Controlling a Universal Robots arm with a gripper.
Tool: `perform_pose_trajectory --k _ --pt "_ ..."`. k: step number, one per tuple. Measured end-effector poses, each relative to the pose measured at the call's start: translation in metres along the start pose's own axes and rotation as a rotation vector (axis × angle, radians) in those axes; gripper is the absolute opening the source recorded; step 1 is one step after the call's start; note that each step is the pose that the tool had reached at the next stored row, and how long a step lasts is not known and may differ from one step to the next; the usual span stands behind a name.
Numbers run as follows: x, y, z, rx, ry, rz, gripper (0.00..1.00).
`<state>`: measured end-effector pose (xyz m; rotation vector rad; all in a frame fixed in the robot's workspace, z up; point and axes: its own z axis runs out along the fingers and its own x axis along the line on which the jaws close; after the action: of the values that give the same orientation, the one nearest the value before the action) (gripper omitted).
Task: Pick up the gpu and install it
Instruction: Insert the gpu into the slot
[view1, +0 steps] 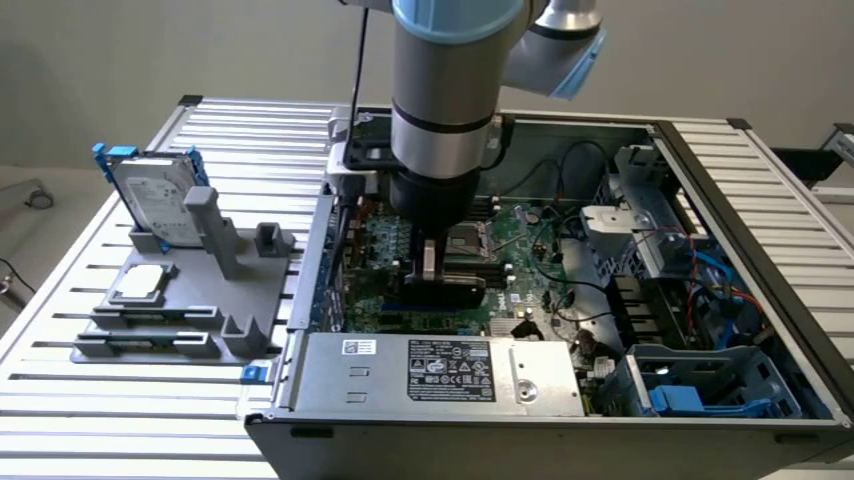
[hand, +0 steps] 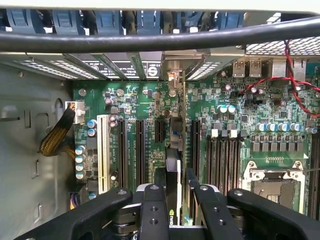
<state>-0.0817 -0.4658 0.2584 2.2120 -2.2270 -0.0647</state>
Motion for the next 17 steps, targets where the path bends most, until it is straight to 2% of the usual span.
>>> perform_pose_trajectory --k 17 --pt "0.0001 0.0 0.0043 0.0 0.0037 0.0 0.26"
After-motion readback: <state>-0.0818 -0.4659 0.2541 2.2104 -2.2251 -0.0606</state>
